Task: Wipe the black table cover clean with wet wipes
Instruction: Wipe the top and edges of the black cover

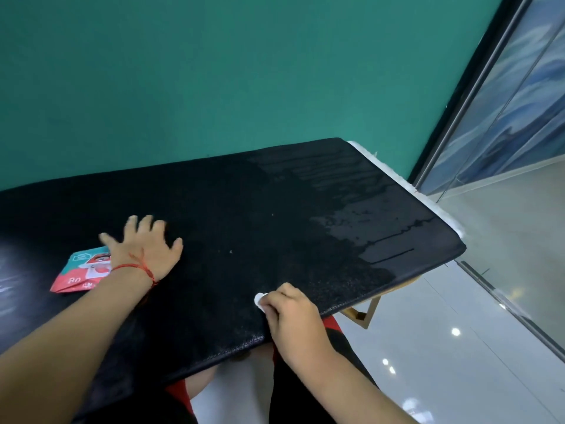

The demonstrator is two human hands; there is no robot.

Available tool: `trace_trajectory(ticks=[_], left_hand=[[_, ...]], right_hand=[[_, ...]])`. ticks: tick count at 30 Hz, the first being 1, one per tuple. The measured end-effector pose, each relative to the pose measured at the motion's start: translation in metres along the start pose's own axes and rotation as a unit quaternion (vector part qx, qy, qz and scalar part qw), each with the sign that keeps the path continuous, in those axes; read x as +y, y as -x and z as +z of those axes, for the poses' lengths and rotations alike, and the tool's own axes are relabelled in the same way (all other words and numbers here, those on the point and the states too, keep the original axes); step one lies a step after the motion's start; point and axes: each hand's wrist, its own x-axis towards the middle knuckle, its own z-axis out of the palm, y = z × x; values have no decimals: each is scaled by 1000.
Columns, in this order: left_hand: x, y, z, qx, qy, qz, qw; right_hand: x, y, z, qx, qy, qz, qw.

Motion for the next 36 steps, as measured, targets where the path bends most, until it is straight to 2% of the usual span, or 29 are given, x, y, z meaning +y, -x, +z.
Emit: trace_trajectory(ticks=[2,3,6,9,11,14,16,18,21,23,25,27,30,36], left_hand=[[-28,0,4,-60,13,-93,994],[-34,2,5,-84,33,-113,989],[-22,13,4,-87,60,-111,988],[23,24,5,-54,96,-41,993],[61,32,9,-32,120,43,991],[123,49,4,-35,198,182,963],[156,63,-8,-45,241,241,939],[174,80,-14,0,208,296,932],[178,122,-18,140,143,367,908],[172,152,-13,170,119,408,889],[165,173,-6,130,44,423,896],[160,181,4,77,-34,401,912],[149,184,8,10,-58,363,930],[141,188,-8,8,-83,353,932]], right_hand=[[-1,-2,0,-15,-15,-1,1000],[1,-3,-2,-22,-19,-3,1000],[5,-7,-6,-37,-7,-19,999],[14,-9,-11,-24,14,-29,999],[25,-10,-17,-8,24,-18,1000],[45,-12,-33,28,38,8,999],[59,-14,-44,48,41,34,997],[72,-17,-55,61,50,59,995],[87,-18,-71,73,64,84,992],[89,-17,-75,72,66,94,991],[87,-17,-75,69,71,100,990],[85,-18,-73,65,76,111,989],[80,-19,-75,59,71,124,988],[68,-18,-78,65,57,114,990]])
